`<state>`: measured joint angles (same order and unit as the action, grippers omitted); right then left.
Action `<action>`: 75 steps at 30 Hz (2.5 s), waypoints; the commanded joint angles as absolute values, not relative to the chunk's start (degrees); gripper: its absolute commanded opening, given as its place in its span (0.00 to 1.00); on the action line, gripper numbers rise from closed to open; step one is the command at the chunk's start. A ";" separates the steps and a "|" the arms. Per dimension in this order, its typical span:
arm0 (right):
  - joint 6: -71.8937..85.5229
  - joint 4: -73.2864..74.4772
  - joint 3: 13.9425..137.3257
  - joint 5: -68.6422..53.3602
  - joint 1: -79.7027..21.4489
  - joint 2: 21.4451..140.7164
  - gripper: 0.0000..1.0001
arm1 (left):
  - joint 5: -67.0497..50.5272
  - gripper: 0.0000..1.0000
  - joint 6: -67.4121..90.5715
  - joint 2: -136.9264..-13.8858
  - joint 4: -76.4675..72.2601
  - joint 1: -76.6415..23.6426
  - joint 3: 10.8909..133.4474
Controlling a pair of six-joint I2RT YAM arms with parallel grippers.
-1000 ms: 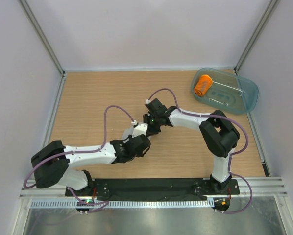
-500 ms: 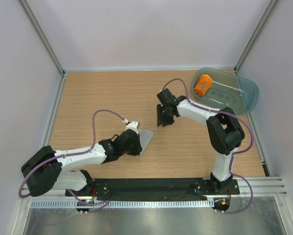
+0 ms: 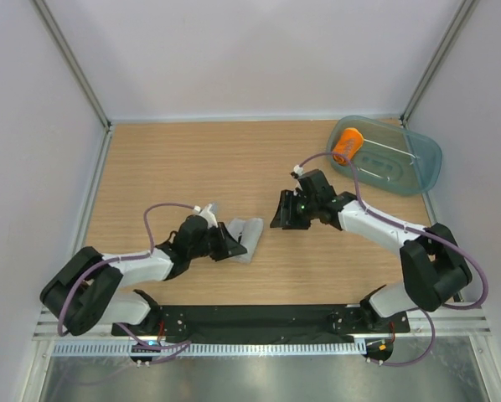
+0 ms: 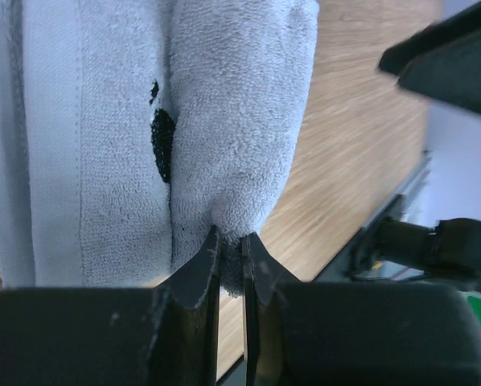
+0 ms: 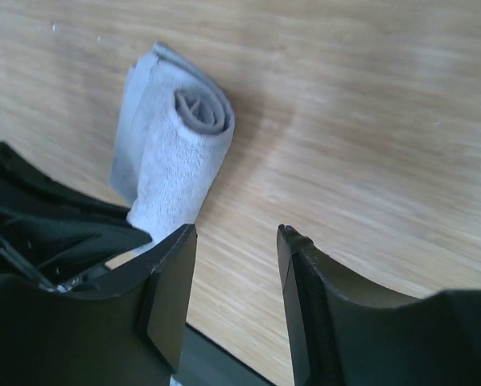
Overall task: Roll the towels
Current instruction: Roll the towel
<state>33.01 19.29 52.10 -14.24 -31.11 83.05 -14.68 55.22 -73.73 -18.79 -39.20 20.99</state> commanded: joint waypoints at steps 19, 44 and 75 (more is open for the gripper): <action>38.50 -4.74 49.83 -26.63 -35.24 96.32 0.57 | -29.35 0.00 82.97 -92.02 -58.89 -26.46 8.26; 39.46 -14.77 52.03 -28.48 -38.58 105.73 0.68 | -35.51 0.00 81.91 -96.33 -49.66 -19.78 10.46; 31.99 27.42 74.09 -10.02 -43.59 112.67 0.36 | 10.69 0.41 43.70 -59.84 10.81 -42.52 31.90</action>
<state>34.33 21.43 72.73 -13.19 -43.18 110.52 -2.44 50.68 -58.50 4.43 -37.63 29.15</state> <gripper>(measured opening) 0.369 0.407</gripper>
